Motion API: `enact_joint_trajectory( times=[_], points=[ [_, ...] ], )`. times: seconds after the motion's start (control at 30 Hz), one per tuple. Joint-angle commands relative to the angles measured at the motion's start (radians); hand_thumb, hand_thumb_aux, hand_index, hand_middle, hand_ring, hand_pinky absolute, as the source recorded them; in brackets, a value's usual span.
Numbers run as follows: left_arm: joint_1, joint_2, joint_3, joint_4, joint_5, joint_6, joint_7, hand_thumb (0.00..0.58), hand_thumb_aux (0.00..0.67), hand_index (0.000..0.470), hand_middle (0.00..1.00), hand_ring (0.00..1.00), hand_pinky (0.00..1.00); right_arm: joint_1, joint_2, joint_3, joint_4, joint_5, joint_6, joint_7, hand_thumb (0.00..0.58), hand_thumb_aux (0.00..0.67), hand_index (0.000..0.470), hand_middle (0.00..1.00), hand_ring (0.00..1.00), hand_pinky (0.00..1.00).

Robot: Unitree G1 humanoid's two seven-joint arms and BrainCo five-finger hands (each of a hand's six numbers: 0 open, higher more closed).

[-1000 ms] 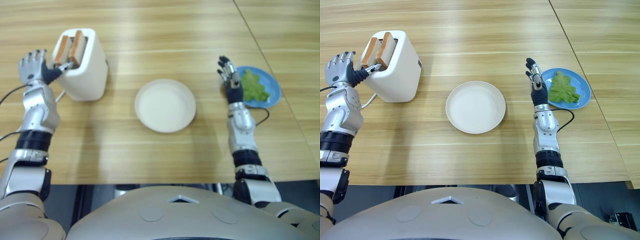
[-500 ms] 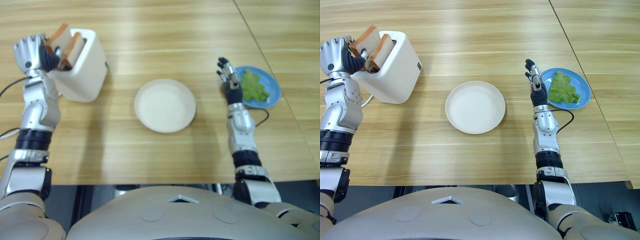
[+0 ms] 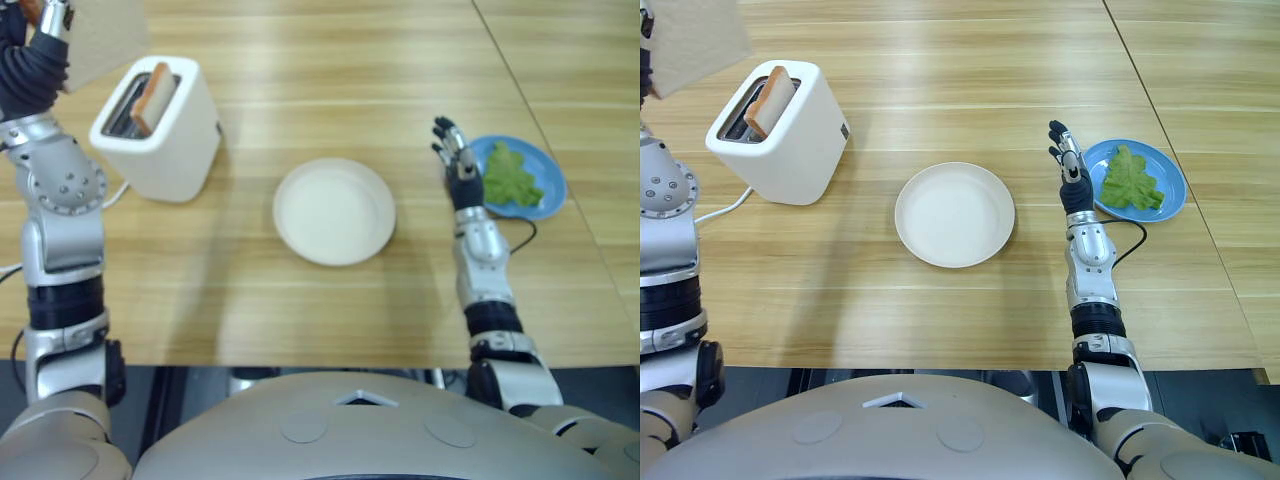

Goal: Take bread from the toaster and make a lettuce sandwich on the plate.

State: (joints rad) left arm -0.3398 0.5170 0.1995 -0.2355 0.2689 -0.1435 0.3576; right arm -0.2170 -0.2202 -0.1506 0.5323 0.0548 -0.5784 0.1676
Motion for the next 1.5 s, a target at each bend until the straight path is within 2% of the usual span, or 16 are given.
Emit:
enact_joint_trajectory(
  times=[0.03,0.2,0.33,0.8,0.83,0.87,0.9,0.93,0.97,1.13,1.33,1.43,1.5],
  points=[
    [-0.011,-0.133,-0.133,0.074,-0.348,-0.012,-0.314,0.58,0.67,0.46,1.0,1.0,1.0,-0.003,0.002,0.008,0.007,-0.005,0.011,-0.001,0.0,0.0,0.0,0.0,0.0,0.0],
    [0.018,-0.248,-0.249,0.23,-0.495,0.06,-0.581,0.58,0.67,0.46,1.0,1.0,1.0,-0.01,0.0,0.007,0.008,-0.003,0.014,0.005,0.0,0.0,0.0,0.0,0.0,0.0],
    [0.036,-0.294,-0.349,0.396,-0.45,0.079,-0.698,0.58,0.67,0.46,1.0,1.0,1.0,-0.007,-0.011,-0.003,-0.002,0.002,0.017,0.005,0.0,0.0,0.0,0.0,0.0,0.0],
    [-0.002,-0.314,-0.438,0.65,-0.137,0.054,-0.577,0.58,0.67,0.46,1.0,1.0,1.0,0.008,-0.017,-0.001,-0.046,0.006,0.034,0.008,0.0,0.0,0.0,0.0,0.0,0.0],
    [-0.005,-0.308,-0.45,0.656,-0.1,0.05,-0.556,0.566,0.565,0.388,0.67,0.67,0.67,0.009,-0.018,0.0,-0.048,0.006,0.034,0.008,0.0,0.0,0.0,0.0,0.0,0.0],
    [-0.007,-0.307,-0.455,0.661,-0.081,0.041,-0.543,0.512,0.441,0.303,0.12,0.12,0.12,0.01,-0.017,0.001,-0.052,0.006,0.036,0.009,0.0,0.0,0.0,0.0,0.0,0.0],
    [-0.008,-0.304,-0.463,0.66,-0.061,0.036,-0.537,0.268,0.179,0.123,0.0,0.0,0.0,0.012,-0.018,0.001,-0.057,0.005,0.037,0.009,0.0,0.0,0.0,0.0,0.0,0.0],
    [-0.008,-0.3,-0.471,0.655,-0.041,0.03,-0.531,0.268,0.179,0.123,0.0,0.0,0.0,0.013,-0.019,0.002,-0.062,0.005,0.038,0.01,0.0,0.0,0.0,0.0,0.0,0.0],
    [-0.007,-0.3,-0.477,0.65,-0.029,0.023,-0.529,0.0,0.0,0.0,0.0,0.0,0.0,0.015,-0.021,0.001,-0.068,0.005,0.04,0.012,0.0,0.0,0.0,0.0,0.0,0.0],
    [-0.004,-0.281,-0.5,0.608,0.058,0.019,-0.496,0.0,0.0,0.0,0.0,0.0,0.0,0.024,-0.051,-0.012,-0.118,0.002,0.05,0.013,0.0,0.0,0.0,0.0,0.0,0.0],
    [0.006,-0.251,-0.512,0.56,0.156,0.037,-0.456,0.0,0.0,0.0,0.0,0.0,0.0,0.026,-0.156,-0.034,-0.168,-0.083,0.043,-0.034,0.0,0.0,0.0,0.0,0.0,0.0],
    [0.016,-0.232,-0.492,0.499,0.188,0.046,-0.423,0.0,0.0,0.0,0.0,0.0,0.0,0.005,-0.34,-0.028,-0.139,-0.372,0.041,-0.202,0.0,0.0,0.0,0.0,0.0,0.0],
    [0.023,-0.231,-0.472,0.468,0.183,0.05,-0.412,0.0,0.0,0.0,0.0,0.0,0.0,-0.025,-0.492,0.023,-0.099,-0.614,0.109,-0.348,0.0,0.0,0.0,0.0,0.0,0.0]
  ],
)
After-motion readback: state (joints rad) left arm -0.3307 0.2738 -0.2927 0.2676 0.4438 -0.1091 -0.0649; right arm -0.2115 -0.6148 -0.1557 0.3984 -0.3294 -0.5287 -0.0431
